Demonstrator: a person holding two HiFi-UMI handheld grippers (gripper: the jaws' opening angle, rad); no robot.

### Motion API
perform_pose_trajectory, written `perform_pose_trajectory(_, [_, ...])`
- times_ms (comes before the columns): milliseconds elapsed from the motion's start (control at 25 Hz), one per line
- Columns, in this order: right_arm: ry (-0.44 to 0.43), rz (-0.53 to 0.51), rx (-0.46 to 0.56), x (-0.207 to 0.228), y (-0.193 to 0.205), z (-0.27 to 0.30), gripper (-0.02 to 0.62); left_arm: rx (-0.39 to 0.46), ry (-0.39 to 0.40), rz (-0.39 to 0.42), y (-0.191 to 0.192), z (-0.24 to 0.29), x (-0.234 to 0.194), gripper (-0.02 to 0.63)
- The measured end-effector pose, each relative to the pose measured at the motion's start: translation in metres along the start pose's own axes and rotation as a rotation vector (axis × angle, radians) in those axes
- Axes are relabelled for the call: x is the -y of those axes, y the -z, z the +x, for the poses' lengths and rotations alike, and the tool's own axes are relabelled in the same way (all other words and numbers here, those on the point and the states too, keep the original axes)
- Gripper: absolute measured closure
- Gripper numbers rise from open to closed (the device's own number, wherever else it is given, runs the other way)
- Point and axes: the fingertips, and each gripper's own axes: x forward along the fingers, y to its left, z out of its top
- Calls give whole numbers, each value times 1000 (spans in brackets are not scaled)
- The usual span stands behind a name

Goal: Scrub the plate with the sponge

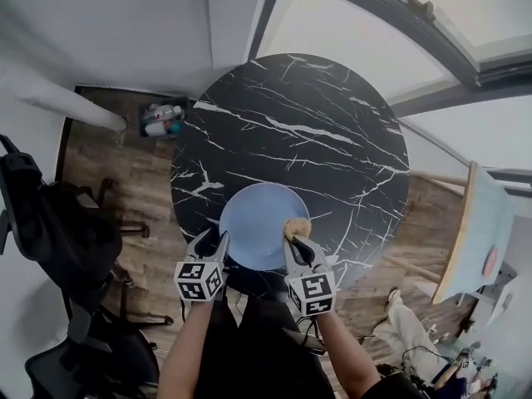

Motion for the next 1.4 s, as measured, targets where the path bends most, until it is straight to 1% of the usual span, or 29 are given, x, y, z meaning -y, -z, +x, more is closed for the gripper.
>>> perform_pose_trajectory(120, [11,66,-68,6,12,10,571,-12,10,-13,1,5,3,463])
perform_pose_trajectory(360, [77,166,-218,19,37,30,572,-32,18,-11,5,11,6,480])
perform_pose_trajectory(560, [93,228,-283,24,49,36,572,-61,0,-5,13,15,5,503])
perform_pose_trajectory(840, [107,255,-312,29,56,43,572,-54,-17,-47,13,17,2,561])
perform_pose_trajectory(1000, [124,284,-328,33,59,48,573,-39,-19,-74,11,17,0,574])
perform_pose_trajectory(1120, [124,308,-344,35,63,52,573,-36,-13,-105,10,19,-1,584])
perform_pose_trajectory(1200, [120,318,-354,35,65,53,574,-38,-18,-110,10,19,-1,589])
perform_pose_trajectory(1240, [121,308,-360,35,66,54,573,-38,-22,-106,9,19,-1,591])
perform_pose_trajectory(1360, [138,218,-379,36,63,55,573,-39,-27,-91,8,20,-1,592])
perform_pose_trajectory(1400, [138,213,-380,36,61,57,574,-40,-25,-88,8,21,-1,592])
